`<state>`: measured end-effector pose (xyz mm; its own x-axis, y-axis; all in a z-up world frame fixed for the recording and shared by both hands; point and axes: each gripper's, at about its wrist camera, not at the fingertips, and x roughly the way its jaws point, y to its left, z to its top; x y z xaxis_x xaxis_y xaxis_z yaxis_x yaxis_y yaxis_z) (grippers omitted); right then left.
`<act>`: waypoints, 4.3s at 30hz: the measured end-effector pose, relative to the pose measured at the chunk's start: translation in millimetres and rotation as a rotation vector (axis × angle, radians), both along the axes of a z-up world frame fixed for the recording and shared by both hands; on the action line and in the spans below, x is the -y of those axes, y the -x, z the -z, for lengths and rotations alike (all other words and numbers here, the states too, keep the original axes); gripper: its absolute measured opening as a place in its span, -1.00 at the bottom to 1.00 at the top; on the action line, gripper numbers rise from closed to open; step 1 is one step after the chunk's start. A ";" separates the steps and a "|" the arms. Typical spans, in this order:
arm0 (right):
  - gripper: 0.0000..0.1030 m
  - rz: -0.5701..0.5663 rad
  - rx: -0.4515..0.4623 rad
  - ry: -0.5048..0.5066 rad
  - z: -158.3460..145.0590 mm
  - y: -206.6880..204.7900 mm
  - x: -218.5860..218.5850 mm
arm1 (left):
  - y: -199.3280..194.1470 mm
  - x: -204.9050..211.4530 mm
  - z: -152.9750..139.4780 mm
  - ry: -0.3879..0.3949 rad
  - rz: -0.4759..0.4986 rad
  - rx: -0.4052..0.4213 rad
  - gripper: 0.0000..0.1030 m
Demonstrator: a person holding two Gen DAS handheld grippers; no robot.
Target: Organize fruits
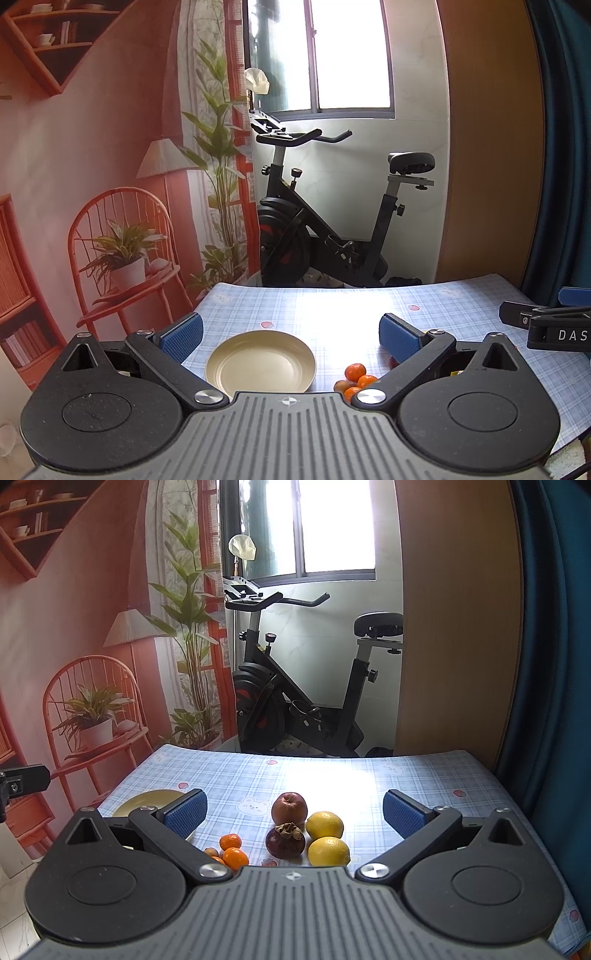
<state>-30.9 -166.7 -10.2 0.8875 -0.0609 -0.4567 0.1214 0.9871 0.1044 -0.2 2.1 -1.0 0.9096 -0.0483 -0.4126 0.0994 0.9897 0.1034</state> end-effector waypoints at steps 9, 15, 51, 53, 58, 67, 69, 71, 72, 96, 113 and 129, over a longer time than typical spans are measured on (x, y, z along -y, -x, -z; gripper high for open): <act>1.00 0.003 0.003 0.001 -0.1 0.3 -1.1 | 0.7 -1.4 -1.5 0.002 0.003 0.004 0.99; 1.00 0.004 0.003 -0.002 0.2 0.2 -0.9 | 1.2 -1.3 -1.9 0.003 0.003 0.001 0.99; 1.00 0.028 0.109 -0.016 11.2 -36.8 40.7 | -42.6 -1.0 11.1 0.049 -0.055 0.032 0.94; 1.00 0.020 0.118 -0.008 18.6 -47.4 49.4 | -58.1 -1.3 18.8 0.062 -0.053 0.008 0.92; 1.00 0.047 0.146 -0.012 42.9 -70.5 67.4 | -94.7 -4.1 39.7 0.131 -0.039 -0.049 0.85; 1.00 -0.028 0.094 -0.078 86.4 -92.9 80.3 | -128.5 9.4 68.0 0.167 0.052 -0.115 0.74; 1.00 -0.030 0.082 -0.072 92.4 -94.3 80.6 | -133.7 15.3 73.8 0.140 0.060 -0.126 0.73; 1.00 -0.025 0.068 -0.071 97.0 -97.2 82.2 | -137.2 20.5 78.2 0.109 0.065 -0.130 0.69; 1.00 -0.017 0.056 -0.062 99.4 -98.5 81.4 | -138.6 22.2 79.7 0.107 0.077 -0.134 0.68; 1.00 -0.137 -0.021 0.011 113.9 -161.3 79.1 | -189.2 53.8 79.8 -0.009 0.129 -0.152 0.63; 0.59 -0.438 -0.298 -0.068 166.8 -265.4 73.1 | -282.8 81.9 138.1 0.112 0.341 -0.424 -0.05; 0.32 -0.542 -0.409 -0.102 189.2 -292.2 65.5 | -315.9 94.1 195.5 0.279 0.456 -0.623 -0.06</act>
